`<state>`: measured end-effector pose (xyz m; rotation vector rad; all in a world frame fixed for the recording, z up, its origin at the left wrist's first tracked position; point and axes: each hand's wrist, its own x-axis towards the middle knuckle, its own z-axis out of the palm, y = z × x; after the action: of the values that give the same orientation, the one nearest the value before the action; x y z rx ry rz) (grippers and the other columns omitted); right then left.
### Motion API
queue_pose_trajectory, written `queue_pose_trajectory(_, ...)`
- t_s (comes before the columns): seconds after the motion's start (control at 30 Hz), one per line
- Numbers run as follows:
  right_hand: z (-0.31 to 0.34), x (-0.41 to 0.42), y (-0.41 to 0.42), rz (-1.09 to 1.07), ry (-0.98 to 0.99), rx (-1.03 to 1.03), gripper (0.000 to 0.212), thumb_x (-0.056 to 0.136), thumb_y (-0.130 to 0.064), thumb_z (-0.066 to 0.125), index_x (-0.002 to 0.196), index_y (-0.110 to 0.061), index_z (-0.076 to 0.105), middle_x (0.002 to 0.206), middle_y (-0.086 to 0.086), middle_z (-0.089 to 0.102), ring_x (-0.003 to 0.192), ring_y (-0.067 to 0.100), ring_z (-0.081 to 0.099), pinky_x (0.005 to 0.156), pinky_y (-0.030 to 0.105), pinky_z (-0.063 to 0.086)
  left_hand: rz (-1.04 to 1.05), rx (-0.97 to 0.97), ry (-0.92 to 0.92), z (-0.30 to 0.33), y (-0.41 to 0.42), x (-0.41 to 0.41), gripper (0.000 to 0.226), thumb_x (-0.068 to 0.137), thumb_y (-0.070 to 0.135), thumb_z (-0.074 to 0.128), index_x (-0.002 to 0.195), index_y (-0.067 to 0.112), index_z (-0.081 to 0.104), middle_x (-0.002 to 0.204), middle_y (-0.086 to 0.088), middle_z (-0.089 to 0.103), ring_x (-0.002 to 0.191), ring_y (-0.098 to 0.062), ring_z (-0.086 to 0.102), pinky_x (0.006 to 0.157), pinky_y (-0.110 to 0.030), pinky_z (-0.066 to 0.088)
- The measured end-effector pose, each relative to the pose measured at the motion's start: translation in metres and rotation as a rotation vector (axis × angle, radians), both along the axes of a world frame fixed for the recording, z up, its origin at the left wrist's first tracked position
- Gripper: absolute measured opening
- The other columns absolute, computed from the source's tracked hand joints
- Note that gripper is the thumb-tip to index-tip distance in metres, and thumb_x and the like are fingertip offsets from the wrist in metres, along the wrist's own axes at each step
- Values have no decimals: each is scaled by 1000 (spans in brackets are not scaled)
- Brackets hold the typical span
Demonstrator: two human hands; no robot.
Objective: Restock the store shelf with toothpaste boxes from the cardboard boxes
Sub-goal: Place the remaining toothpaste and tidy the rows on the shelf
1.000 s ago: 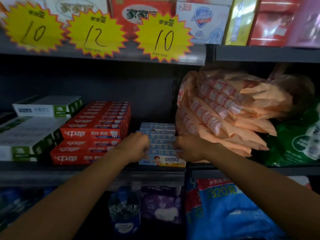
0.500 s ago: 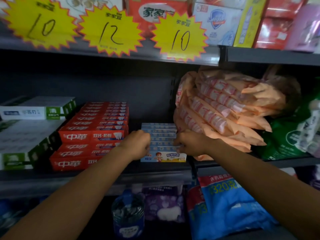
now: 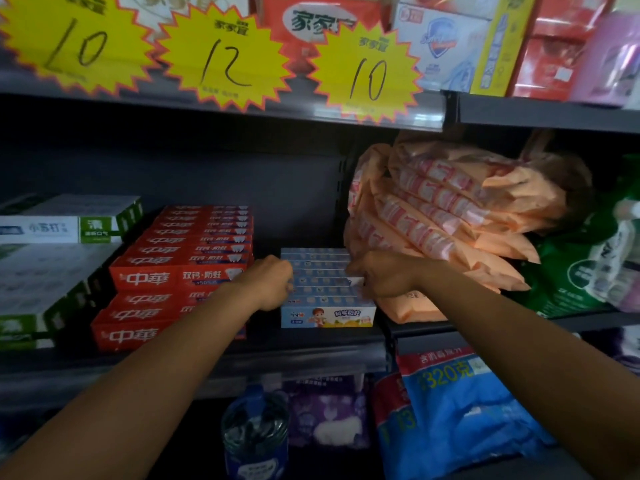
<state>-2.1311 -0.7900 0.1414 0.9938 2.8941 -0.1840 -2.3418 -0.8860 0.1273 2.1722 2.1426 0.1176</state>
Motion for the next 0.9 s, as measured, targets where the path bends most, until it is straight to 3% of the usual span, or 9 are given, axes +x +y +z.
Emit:
queue_pose_trajectory(0.1, 5, -5, 8, -5, -26, 44, 23, 90, -16, 63, 112, -9, 65, 109, -5, 58, 102, 14, 52, 85, 26, 42, 51, 11, 65, 3, 2, 1, 11, 92, 7, 56, 101, 7, 63, 108, -11, 62, 92, -23, 62, 73, -30, 50)
queue_pose_trajectory(0.2, -3, -11, 13, 18, -88, 111, 31, 91, -11, 58, 121, -15, 63, 124, -1, 56, 118, 19, 48, 93, 22, 34, 81, -3, 105, 4, 3, 5, 16, 90, 6, 59, 106, 7, 61, 111, -10, 60, 97, -24, 62, 73, -29, 47)
queue_pose_trajectory(0.3, -9, -14, 16, 22, -129, 125, 41, 93, -7, 52, 131, -20, 57, 138, -1, 49, 127, 19, 43, 99, 20, 26, 93, 12, 88, 3, 5, 7, 17, 90, 6, 59, 106, 8, 61, 112, -10, 59, 99, -24, 61, 77, -30, 50)
queue_pose_trajectory(0.43, -7, -9, 16, 74, -168, 195, 39, 92, -11, 52, 128, -22, 61, 138, 4, 48, 130, 25, 37, 107, 32, 26, 80, 24, 54, 4, 6, 5, 12, 88, 4, 60, 100, 8, 63, 109, -10, 61, 95, -23, 62, 76, -31, 52)
queue_pose_trajectory(0.63, -2, -3, 18, 45, -194, 95, 37, 89, 0, 48, 117, -13, 66, 122, 3, 60, 111, 23, 54, 95, 33, 44, 43, 51, 46, 4, 8, 12, 9, 88, 5, 59, 94, 9, 64, 108, -9, 61, 90, -22, 59, 72, -31, 48)
queue_pose_trajectory(0.77, -6, 0, 23, 20, -195, 102, 40, 84, 7, 48, 115, -12, 67, 119, 4, 61, 107, 24, 56, 89, 32, 47, 33, 75, 37, 2, 10, 15, 16, 88, 4, 58, 101, 9, 66, 112, -10, 61, 97, -24, 61, 78, -33, 52)
queue_pose_trajectory(0.9, -5, -1, 26, 19, -215, 116, 25, 84, 2, 51, 99, -9, 67, 108, 6, 62, 97, 26, 57, 84, 39, 49, 28, 80, 21, 0, 13, 15, 27, 89, 3, 57, 113, 12, 65, 119, -9, 60, 103, -23, 61, 85, -35, 53)
